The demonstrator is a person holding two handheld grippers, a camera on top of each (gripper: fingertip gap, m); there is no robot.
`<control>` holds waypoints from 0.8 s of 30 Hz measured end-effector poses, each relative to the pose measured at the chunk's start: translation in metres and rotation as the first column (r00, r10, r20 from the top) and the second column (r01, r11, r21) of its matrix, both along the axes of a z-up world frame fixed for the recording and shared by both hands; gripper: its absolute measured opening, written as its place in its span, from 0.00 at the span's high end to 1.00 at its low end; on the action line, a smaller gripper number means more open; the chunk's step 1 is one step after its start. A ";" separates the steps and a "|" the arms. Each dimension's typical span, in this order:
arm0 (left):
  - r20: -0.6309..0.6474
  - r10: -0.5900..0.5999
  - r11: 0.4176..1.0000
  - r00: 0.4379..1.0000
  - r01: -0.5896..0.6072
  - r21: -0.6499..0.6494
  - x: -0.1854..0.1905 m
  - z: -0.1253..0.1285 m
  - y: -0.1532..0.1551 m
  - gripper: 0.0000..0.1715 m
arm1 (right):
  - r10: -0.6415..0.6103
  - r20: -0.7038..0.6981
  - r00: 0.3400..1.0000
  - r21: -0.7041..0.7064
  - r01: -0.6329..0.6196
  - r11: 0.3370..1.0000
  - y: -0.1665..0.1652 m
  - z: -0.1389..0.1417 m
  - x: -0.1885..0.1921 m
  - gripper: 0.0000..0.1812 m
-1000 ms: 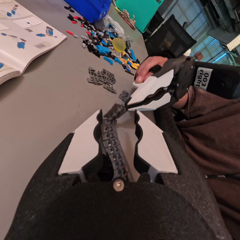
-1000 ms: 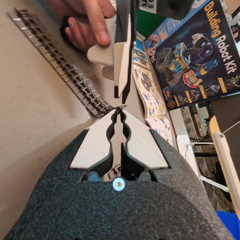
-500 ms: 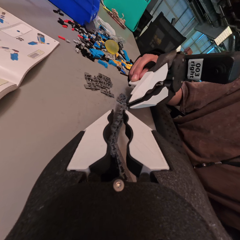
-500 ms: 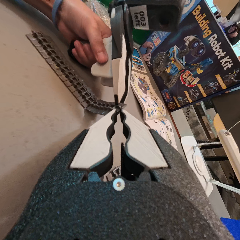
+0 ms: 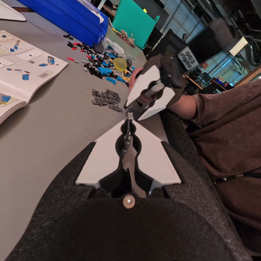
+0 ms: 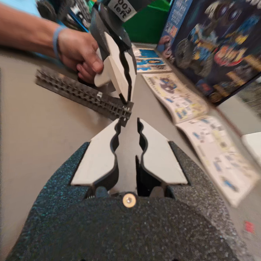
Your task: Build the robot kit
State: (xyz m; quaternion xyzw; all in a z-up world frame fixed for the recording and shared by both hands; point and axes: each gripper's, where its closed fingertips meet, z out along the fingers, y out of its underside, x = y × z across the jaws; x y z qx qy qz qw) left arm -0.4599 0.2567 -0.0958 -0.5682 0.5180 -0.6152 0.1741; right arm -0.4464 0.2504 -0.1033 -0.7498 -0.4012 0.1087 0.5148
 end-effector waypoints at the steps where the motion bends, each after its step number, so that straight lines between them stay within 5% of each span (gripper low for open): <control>1: 0.007 -0.002 1.000 1.000 0.002 0.001 -0.001 0.001 -0.001 0.99 | 0.026 -0.079 0.996 -0.100 -0.034 0.994 -0.003 -0.004 -0.002 0.86; 4: 0.027 -0.014 1.000 1.000 0.014 0.002 -0.005 0.004 -0.006 0.99 | 0.061 -0.289 0.955 -0.309 -0.153 0.938 -0.011 -0.007 -0.010 0.86; 6: 0.042 -0.031 0.999 0.999 0.032 -0.004 -0.006 0.007 -0.010 0.99 | 0.062 -0.348 0.935 -0.323 -0.182 0.929 -0.012 -0.001 -0.013 0.98; 10: 0.072 -0.081 0.995 0.994 0.084 -0.045 -0.010 0.012 -0.019 0.98 | 0.069 -0.455 0.888 -0.396 -0.270 0.878 -0.019 0.003 -0.016 0.99; 12: 0.074 -0.080 0.994 0.994 0.085 -0.062 -0.009 0.013 -0.019 0.87 | 0.051 -0.519 0.853 -0.447 -0.322 0.834 -0.023 0.003 -0.019 0.99; 15: 0.065 -0.109 0.991 0.992 0.114 -0.072 -0.009 0.012 -0.024 0.98 | 0.049 -0.551 0.833 -0.449 -0.345 0.824 -0.025 0.007 -0.021 0.99; 19: 0.024 -0.088 0.996 0.996 0.089 -0.032 -0.007 0.005 -0.024 0.99 | 0.055 -0.486 0.872 -0.450 -0.304 0.840 -0.023 0.000 -0.015 0.98; 24: 0.017 -0.077 0.996 0.997 0.077 -0.033 -0.007 0.004 -0.023 0.99 | 0.043 -0.242 0.969 -0.459 -0.154 0.875 -0.036 0.002 0.038 0.91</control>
